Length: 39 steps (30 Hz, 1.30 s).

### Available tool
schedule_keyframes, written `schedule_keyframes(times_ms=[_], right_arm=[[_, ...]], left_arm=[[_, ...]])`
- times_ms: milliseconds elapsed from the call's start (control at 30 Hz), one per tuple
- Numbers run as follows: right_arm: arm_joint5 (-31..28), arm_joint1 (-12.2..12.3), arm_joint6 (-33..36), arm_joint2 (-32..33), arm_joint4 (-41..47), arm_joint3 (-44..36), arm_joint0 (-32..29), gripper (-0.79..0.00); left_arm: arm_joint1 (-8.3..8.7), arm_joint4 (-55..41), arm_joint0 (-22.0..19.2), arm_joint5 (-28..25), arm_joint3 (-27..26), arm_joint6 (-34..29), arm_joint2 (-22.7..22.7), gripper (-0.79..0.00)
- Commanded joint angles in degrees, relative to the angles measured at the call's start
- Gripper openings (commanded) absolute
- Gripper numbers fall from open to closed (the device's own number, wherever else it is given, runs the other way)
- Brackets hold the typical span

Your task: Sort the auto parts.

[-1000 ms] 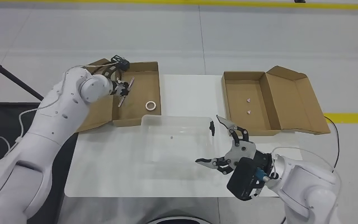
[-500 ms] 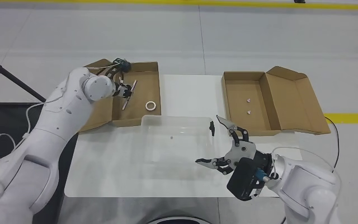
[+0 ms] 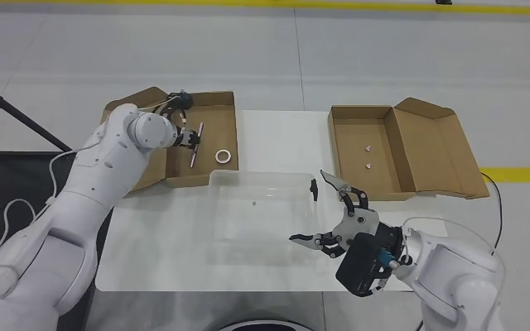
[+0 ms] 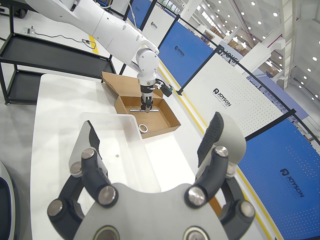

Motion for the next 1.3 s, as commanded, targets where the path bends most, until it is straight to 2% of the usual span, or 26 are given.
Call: schedule_keyframes(times_ms=[0,67,100,133,233,533,700,800,933,1033,1200,1267], right_arm=[[0.00,0.00,0.00,0.00,0.00,0.00,0.00,0.000],[0.00,0.00,0.00,0.00,0.00,0.00,0.00,0.000],[0.00,0.00,0.00,0.00,0.00,0.00,0.00,0.000],[0.00,0.00,0.00,0.00,0.00,0.00,0.00,0.000],[0.00,0.00,0.00,0.00,0.00,0.00,0.00,0.000],[0.00,0.00,0.00,0.00,0.00,0.00,0.00,0.000],[0.00,0.00,0.00,0.00,0.00,0.00,0.00,0.000],[0.46,0.19,2.36,-1.02,-1.10,0.59,-0.27,0.000],[3.40,0.34,6.28,-2.11,-1.90,0.32,0.11,0.000],[6.20,0.40,6.99,-1.81,-0.79,0.33,0.14,0.000],[11.33,0.50,10.00,-0.56,1.77,1.15,-0.71,0.000],[13.10,0.53,10.79,0.07,3.21,1.76,-0.85,0.000]], left_arm=[[-0.50,-0.38,-0.27,-0.38,1.01,0.04,0.25,-0.785],[-1.02,-0.70,-0.59,-0.57,2.02,0.16,0.47,-0.776],[-1.26,-0.85,-0.75,-0.69,2.48,0.33,0.54,-0.622],[-1.48,-1.00,-0.88,-0.93,2.90,0.54,0.59,-0.557],[-2.05,-1.02,-1.32,-1.38,4.00,0.97,0.75,-0.462],[-2.64,-1.04,-1.74,-2.84,5.17,2.34,-0.12,-0.363],[-1.91,-1.03,-1.22,-3.89,3.43,3.55,-1.97,-0.326],[-0.97,-1.78,-0.52,-5.49,0.92,3.96,-4.03,-0.302],[0.94,-0.69,1.75,-5.18,-5.98,5.61,-7.48,-0.268],[2.88,1.10,5.43,-3.46,-14.25,6.78,-11.01,-0.262],[6.56,4.25,15.92,-0.34,-31.57,9.11,-19.44,-0.200],[7.80,4.71,20.97,0.97,-38.22,9.72,-23.17,-0.200]])
